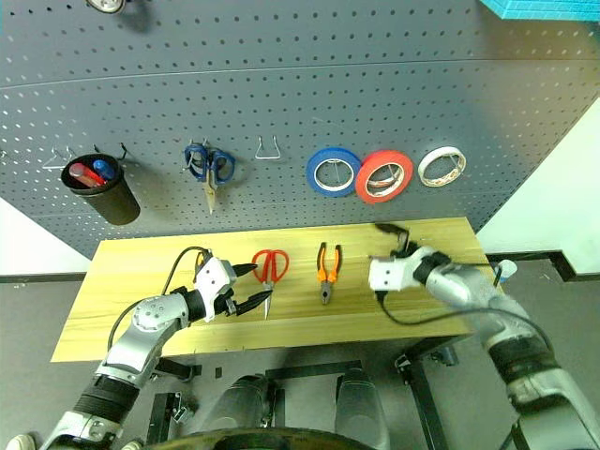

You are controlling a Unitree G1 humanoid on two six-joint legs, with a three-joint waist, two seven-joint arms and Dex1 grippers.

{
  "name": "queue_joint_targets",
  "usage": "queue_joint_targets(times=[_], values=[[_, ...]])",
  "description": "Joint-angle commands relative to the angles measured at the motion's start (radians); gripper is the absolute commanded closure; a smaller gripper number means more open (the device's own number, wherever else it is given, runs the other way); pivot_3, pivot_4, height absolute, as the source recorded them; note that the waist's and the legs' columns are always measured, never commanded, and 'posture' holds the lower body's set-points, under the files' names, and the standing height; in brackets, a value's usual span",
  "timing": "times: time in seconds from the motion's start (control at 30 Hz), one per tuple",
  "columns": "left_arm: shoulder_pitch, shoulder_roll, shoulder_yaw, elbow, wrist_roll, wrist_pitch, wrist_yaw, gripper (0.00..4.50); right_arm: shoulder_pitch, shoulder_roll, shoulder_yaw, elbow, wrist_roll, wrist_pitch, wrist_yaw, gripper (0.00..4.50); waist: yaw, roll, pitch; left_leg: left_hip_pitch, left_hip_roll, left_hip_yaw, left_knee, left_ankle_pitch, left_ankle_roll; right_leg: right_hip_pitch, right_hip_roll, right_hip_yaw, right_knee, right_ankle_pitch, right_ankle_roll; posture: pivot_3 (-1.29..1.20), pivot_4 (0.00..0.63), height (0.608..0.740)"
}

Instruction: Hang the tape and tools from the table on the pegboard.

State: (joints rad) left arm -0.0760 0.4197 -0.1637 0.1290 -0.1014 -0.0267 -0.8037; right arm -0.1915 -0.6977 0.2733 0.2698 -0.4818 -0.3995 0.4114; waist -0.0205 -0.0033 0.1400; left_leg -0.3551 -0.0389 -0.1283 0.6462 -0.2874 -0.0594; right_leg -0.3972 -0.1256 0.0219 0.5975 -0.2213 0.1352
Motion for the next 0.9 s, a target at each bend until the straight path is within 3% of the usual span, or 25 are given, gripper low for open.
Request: queue_joint_targets(times=[0.03, 0.27, 0.57, 0.7, 0.9], values=[[-0.024, 0.046, 0.021, 0.022, -0.005, 0.032, -0.028, 0.87, -0.025, 0.078, -0.007, -0.075, 0.139, 0.179, 0.146, 0.07, -0.009, 0.001, 0.001, 0.000, 0.000, 0.000, 0.000, 0.000, 0.000, 0.000, 0.000, 0.000, 0.000, 0.000, 0.000, -0.05, 0.095, 0.740], [-0.050, 0.119, 0.013, 0.115, 0.020, 0.041, -0.074, 0.87, -0.089, 0.260, -0.009, -0.178, 0.290, 0.659, 0.305, 0.07, -0.024, 0.001, 0.001, 0.002, 0.004, -0.003, 0.002, 0.000, 0.000, -0.001, 0.006, 0.000, 0.004, 0.000, 0.000, -0.07, 0.102, 0.740], [-0.137, 0.177, 0.043, 0.257, 0.001, -0.034, -0.170, 0.87, -0.234, 0.550, -0.026, -0.117, 0.339, 1.291, 0.175, 0.07, -0.027, 0.001, 0.001, -0.001, 0.005, -0.004, 0.001, 0.001, -0.001, -0.011, 0.007, 0.000, 0.016, 0.003, -0.002, -0.07, 0.112, 0.740], [-0.168, 0.194, 0.055, 0.318, 0.005, -0.057, -0.195, 0.87, -0.305, 0.656, -0.075, -0.012, 0.351, 1.412, 0.054, 0.07, -0.027, 0.002, 0.001, 0.000, 0.005, -0.005, 0.001, 0.001, -0.001, -0.012, 0.008, 0.000, 0.017, 0.003, -0.003, -0.07, 0.117, 0.740], [-0.161, 0.206, 0.071, 0.326, -0.008, -0.067, -0.215, 0.87, -0.381, 0.741, -0.108, 0.139, 0.344, 1.386, -0.119, 0.07, -0.028, 0.004, 0.002, -0.002, 0.005, -0.006, 0.000, 0.001, -0.001, -0.013, 0.008, 0.000, 0.016, 0.004, -0.002, -0.07, 0.127, 0.740]])
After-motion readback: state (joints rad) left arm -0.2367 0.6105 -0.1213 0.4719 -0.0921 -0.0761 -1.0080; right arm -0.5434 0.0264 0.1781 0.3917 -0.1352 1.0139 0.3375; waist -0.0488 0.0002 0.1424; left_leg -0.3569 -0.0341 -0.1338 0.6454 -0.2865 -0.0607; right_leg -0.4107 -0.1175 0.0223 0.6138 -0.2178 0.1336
